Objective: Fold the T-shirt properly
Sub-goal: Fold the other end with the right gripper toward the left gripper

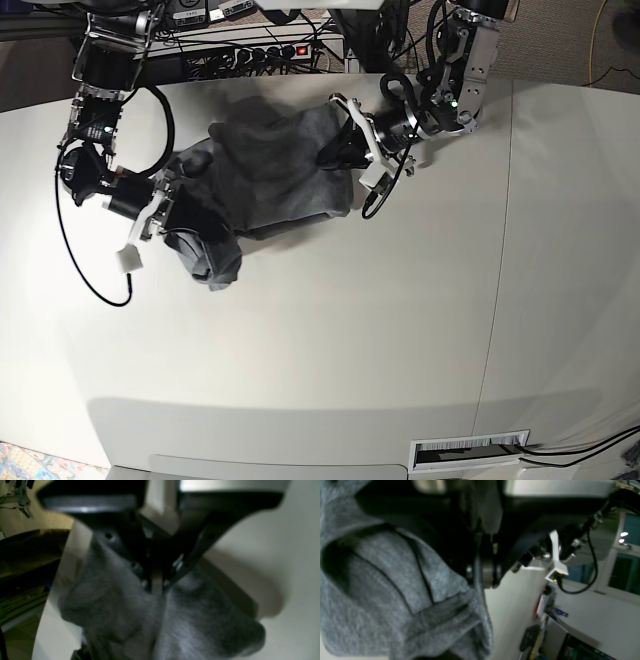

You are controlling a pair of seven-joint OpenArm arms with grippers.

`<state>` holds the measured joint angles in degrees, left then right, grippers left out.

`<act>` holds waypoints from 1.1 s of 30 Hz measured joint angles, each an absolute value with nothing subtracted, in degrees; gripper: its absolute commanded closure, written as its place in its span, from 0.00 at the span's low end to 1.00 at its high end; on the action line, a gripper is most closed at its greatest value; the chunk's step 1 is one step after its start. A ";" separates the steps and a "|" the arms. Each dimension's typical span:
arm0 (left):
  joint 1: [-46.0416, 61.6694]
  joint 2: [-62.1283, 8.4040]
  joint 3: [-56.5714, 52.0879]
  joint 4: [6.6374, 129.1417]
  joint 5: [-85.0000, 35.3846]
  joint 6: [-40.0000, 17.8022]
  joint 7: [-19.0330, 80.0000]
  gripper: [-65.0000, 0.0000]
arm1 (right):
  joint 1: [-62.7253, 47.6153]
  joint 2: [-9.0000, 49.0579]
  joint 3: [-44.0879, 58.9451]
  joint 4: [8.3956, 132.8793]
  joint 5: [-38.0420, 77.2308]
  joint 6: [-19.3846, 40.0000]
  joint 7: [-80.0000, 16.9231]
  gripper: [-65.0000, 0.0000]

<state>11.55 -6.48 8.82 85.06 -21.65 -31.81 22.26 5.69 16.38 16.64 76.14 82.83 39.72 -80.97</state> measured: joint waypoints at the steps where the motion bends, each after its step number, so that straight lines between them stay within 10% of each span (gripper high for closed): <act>1: 11.55 -6.46 8.82 85.03 -21.43 -31.83 22.00 1.00 | 5.72 15.66 16.64 76.16 82.83 39.72 -80.95 1.00; 33: 9.82 -6.00 8.95 82.08 -15.44 -31.66 15.73 1.00 | 5.10 6.35 3.75 82.50 82.61 39.68 -80.95 1.00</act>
